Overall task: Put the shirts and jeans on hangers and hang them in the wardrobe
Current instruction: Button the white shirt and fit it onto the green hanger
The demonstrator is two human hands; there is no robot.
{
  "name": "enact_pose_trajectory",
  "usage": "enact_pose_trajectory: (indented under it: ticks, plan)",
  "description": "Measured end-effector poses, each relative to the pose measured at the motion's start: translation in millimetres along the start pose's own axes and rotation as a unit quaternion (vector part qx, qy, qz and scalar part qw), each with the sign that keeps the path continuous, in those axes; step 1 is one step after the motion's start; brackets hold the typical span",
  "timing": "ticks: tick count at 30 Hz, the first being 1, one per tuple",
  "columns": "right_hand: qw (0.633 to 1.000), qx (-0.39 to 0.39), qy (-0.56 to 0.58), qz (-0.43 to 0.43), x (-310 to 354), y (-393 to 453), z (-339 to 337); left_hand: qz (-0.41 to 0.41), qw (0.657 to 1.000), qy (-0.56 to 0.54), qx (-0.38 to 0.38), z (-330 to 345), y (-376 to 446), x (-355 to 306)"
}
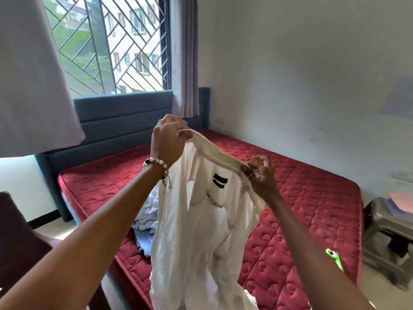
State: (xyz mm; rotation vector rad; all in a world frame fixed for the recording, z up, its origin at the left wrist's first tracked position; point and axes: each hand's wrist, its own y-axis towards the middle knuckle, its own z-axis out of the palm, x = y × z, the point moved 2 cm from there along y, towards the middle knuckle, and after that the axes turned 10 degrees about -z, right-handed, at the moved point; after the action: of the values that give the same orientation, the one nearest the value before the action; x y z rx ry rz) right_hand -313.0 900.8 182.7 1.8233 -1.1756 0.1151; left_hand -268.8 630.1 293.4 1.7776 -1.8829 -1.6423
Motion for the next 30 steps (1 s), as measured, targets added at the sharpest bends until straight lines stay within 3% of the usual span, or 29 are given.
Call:
enact_pose_trajectory:
  ticks: [4,7,10,14,17,19,24,26,28,30]
  plan:
    - [0.969,-0.02,0.217,0.118,-22,-13,25,-0.012,0.998,-0.053,0.01,-12,14,-27]
    - [0.877,0.081,0.411,0.235,-6,-41,41,-0.012,0.997,-0.071,0.0,-16,19,-43]
    - [0.799,0.204,0.507,0.251,10,-66,73,-0.024,0.997,-0.069,-0.031,-21,21,-48]
    - [0.751,0.263,0.565,0.219,25,-79,100,-0.073,0.993,-0.044,-0.079,-32,23,-39]
    - [0.786,0.247,0.534,0.188,30,-79,102,-0.13,0.984,-0.021,-0.12,-40,25,-26]
    - [0.811,0.189,0.519,0.191,27,-75,100,-0.171,0.977,-0.026,-0.126,-46,25,-16]
    - [0.837,-0.092,0.482,0.242,8,-60,72,-0.214,0.964,-0.035,-0.156,-61,22,1]
    - [0.852,-0.171,0.444,0.219,2,-51,57,-0.223,0.961,-0.032,-0.16,-63,21,10]
    - [0.874,-0.165,0.423,0.17,3,-40,40,-0.222,0.962,-0.028,-0.158,-63,21,18]
    - [0.905,-0.08,0.399,0.12,6,-31,25,-0.223,0.962,-0.024,-0.158,-62,21,23]
